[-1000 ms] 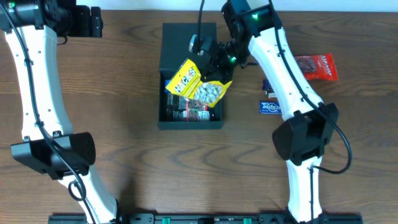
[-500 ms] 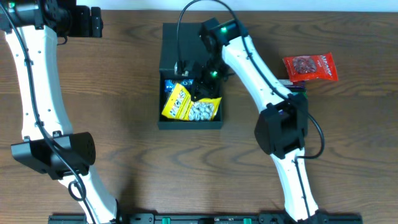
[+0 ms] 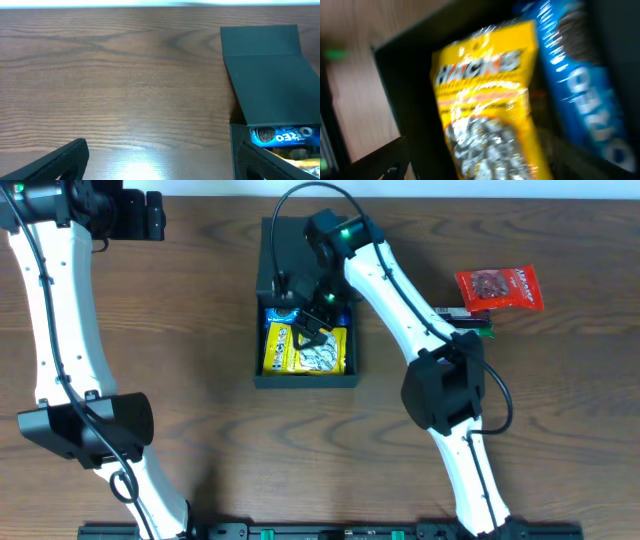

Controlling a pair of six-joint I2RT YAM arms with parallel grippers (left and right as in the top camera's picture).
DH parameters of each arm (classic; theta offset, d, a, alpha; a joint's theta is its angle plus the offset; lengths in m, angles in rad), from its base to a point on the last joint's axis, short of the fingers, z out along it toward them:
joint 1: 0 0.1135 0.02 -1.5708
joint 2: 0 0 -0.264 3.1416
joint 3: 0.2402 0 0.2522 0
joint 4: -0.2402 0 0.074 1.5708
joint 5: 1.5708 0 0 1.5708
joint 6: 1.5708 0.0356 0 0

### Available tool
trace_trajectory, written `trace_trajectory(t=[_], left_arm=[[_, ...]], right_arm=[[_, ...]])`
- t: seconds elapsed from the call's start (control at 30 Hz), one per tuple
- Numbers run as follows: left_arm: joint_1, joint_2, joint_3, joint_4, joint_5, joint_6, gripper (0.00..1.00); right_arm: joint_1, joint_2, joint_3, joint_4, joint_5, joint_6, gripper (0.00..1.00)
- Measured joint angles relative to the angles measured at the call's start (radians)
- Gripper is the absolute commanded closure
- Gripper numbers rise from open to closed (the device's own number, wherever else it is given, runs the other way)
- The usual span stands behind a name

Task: Pack container
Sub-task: 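Lower the yellow bag into the box, release, and withdraw right, then reach the right gripper to the red HACKS bag and grasp it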

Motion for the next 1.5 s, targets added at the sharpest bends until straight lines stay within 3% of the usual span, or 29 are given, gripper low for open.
trace_trajectory(t=[0.03,0.07,0.13,0.17,0.87,1.03,1.2,1.27,1.37,1.5], left_arm=[[0.0,0.0,0.0,0.0,0.0,0.0,0.04],[0.0,0.0,0.0,-0.001,0.0,0.0,0.05],[0.0,0.0,0.0,-0.001,0.0,0.0,0.04],[0.0,0.0,0.0,-0.001,0.0,0.0,0.05],[0.0,0.0,0.0,0.0,0.0,0.0,0.04],[0.0,0.0,0.0,0.0,0.0,0.0,0.05],[0.0,0.0,0.0,-0.001,0.0,0.0,0.05],[0.0,0.0,0.0,-0.003,0.0,0.0,0.05],[0.0,0.0,0.0,-0.006,0.0,0.0,0.05],[0.0,0.0,0.0,-0.01,0.0,0.0,0.04]], right_arm=[[-0.001,0.0,0.012,0.009,0.001,0.011,0.12],[-0.001,0.0,0.024,0.021,0.002,0.024,0.26],[-0.001,0.0,0.037,0.043,0.005,0.048,0.87],[-0.001,0.0,0.039,0.048,0.005,0.058,0.99],[0.001,0.002,-0.242,0.182,0.005,0.089,0.99],[0.001,0.002,-0.198,0.121,0.005,0.102,0.99],[-0.016,-0.012,0.027,0.051,0.01,0.116,0.99],[-0.035,-0.033,0.082,0.057,0.031,0.136,0.79],[-0.105,-0.09,0.137,0.111,0.117,0.208,0.73],[-0.272,-0.141,0.153,0.165,0.283,0.423,0.37]])
